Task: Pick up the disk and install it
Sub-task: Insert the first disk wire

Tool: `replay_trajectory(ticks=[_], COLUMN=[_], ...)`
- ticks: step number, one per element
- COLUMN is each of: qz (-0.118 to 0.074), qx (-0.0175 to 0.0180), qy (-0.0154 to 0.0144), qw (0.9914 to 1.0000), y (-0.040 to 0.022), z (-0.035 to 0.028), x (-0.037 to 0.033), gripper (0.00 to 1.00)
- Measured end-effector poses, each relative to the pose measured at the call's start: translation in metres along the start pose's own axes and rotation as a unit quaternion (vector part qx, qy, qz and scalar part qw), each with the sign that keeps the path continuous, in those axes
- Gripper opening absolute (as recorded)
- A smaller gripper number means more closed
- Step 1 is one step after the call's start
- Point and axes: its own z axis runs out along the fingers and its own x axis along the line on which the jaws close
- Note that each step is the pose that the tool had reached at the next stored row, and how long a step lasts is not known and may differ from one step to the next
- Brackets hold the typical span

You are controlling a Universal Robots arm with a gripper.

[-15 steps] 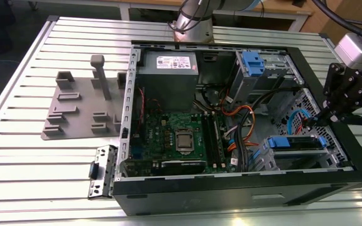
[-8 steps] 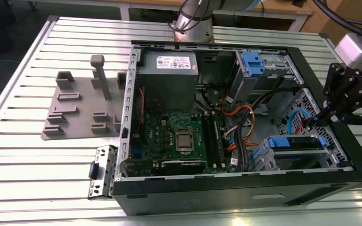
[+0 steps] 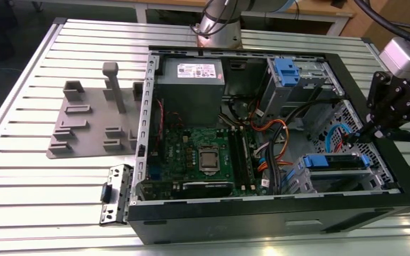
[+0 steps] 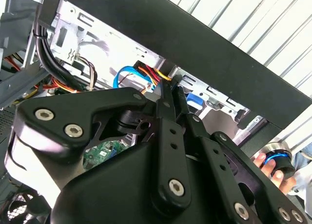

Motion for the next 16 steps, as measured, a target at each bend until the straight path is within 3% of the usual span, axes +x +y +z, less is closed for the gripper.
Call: replay_trajectory(ticks=[6, 8, 12, 16], qz=[0.0, 0.0, 0.0, 0.0], qx=[0.0016, 0.0016, 0.0017, 0.0017], qy=[0.0, -0.0019, -0.0019, -0.0022], qw=[1.0, 1.0, 1.0, 1.0], y=[0.0025, 0.004, 0.0055, 0.0104], z=[-0.0066, -0.0066, -0.0067, -0.0057], x=[0.0, 0.0033, 0.0132, 0.0167], gripper=[0.17, 0.17, 0.17, 0.17])
